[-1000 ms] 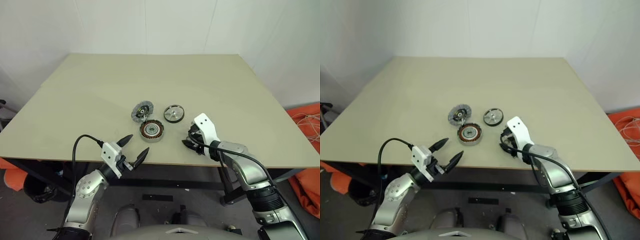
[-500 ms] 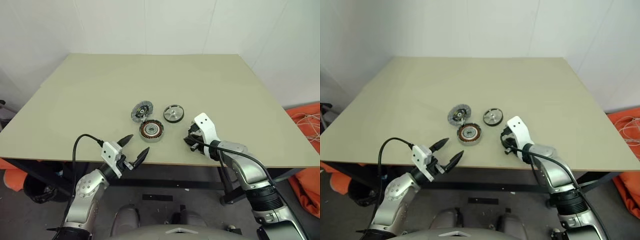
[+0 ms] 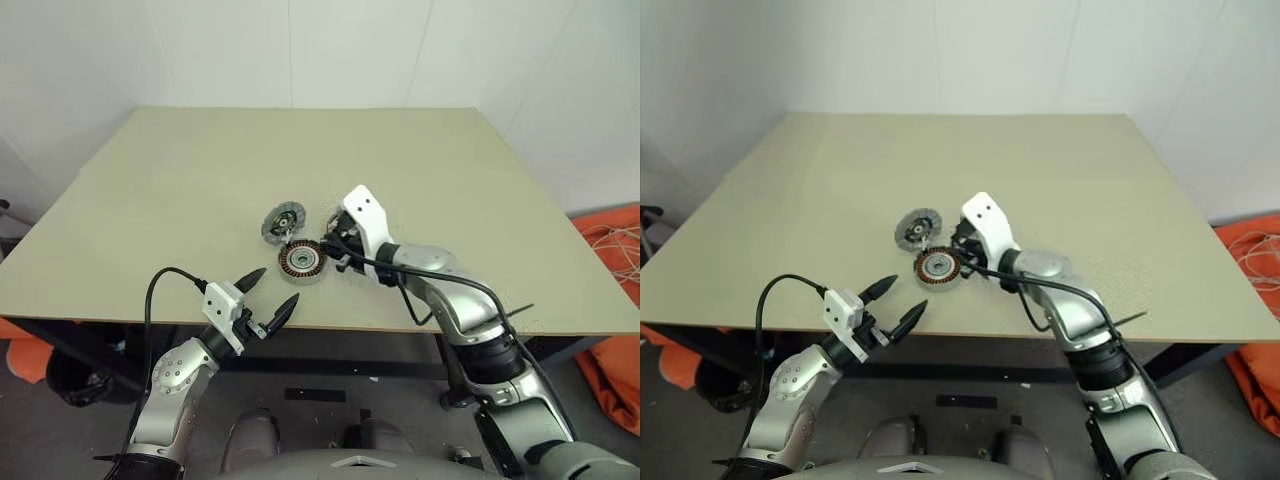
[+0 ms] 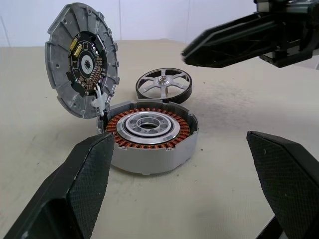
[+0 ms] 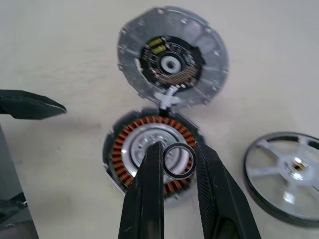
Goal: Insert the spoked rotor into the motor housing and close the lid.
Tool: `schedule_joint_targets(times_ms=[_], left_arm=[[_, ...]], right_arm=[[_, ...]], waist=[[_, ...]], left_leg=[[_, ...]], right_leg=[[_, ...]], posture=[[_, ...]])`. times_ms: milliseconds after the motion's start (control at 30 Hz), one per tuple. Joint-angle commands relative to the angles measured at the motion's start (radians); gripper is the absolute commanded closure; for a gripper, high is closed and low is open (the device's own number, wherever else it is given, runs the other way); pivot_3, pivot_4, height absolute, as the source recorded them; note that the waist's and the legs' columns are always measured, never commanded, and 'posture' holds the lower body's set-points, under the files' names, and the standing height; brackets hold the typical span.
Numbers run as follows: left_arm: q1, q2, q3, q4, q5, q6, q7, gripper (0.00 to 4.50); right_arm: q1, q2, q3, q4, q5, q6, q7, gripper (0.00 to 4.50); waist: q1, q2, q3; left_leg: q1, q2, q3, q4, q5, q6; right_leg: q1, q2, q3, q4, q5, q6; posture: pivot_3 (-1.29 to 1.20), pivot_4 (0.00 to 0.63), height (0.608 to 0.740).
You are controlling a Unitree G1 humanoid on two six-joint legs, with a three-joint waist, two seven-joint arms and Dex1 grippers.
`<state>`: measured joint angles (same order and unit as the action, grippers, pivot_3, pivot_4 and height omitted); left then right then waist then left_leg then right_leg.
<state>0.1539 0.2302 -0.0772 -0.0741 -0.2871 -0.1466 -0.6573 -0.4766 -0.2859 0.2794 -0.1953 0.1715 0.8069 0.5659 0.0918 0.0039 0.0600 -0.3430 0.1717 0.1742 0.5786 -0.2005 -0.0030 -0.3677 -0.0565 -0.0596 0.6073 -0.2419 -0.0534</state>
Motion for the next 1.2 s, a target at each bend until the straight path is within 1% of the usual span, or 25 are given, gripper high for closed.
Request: schedule_joint_targets(times_ms=[33, 200, 667, 867, 1200], left_arm=[[-0.01, -0.001, 0.006, -0.019, -0.007, -0.019, 0.001, 0.0], [-0.009, -0.004, 0.006, -0.019, -0.005, -0.021, 0.005, 0.0], [-0.012, 0.0, 0.004, -0.03, -0.007, -0.013, 0.008, 0.0], [-0.011, -0.002, 0.004, -0.036, -0.006, -0.011, 0.013, 0.0], [-0.012, -0.001, 0.003, -0.037, -0.011, -0.007, 0.011, 0.0]], right_arm=[[-0.038, 0.021, 0.038, 0.052, -0.015, -0.046, 0.01, 3.9], [-0.061, 0.054, 0.074, 0.164, -0.043, -0.115, 0.01, 3.9], [-0.134, 0.12, 0.082, 0.38, -0.089, -0.236, 0.027, 3.9], [-0.136, 0.12, 0.074, 0.416, -0.103, -0.262, 0.034, 3.9], [-0.11, 0.095, 0.063, 0.402, -0.114, -0.256, 0.051, 3.9]], waist=[[0.0, 0.0, 0.0], [0.0, 0.0, 0.0], [0.0, 0.0, 0.0], [-0.001, 0.0, 0.0], [0.0, 0.0, 0.0]], left_leg=[[0.0, 0.0, 0.0, 0.0, 0.0, 0.0], [0.0, 0.0, 0.0, 0.0, 0.0, 0.0], [-0.001, 0.0, 0.0, 0.0, 0.0, 0.0], [-0.001, 0.0, 0.0, 0.0, 0.0, 0.0], [-0.001, 0.0, 0.0, 0.0, 0.0, 0.0]], right_leg=[[0.0, 0.0, 0.0, 0.0, 0.0, 0.0], [0.0, 0.0, 0.0, 0.0, 0.0, 0.0], [-0.001, 0.0, 0.0, 0.0, 0.003, -0.005], [-0.001, 0.0, 0.0, 0.0, 0.003, -0.005], [-0.001, 0.0, 0.0, 0.0, 0.003, -0.005]], posture=[[0.0, 0.0, 0.74], [0.0, 0.0, 0.74], [0.0, 0.0, 0.74], [0.0, 0.0, 0.74], [0.0, 0.0, 0.74]])
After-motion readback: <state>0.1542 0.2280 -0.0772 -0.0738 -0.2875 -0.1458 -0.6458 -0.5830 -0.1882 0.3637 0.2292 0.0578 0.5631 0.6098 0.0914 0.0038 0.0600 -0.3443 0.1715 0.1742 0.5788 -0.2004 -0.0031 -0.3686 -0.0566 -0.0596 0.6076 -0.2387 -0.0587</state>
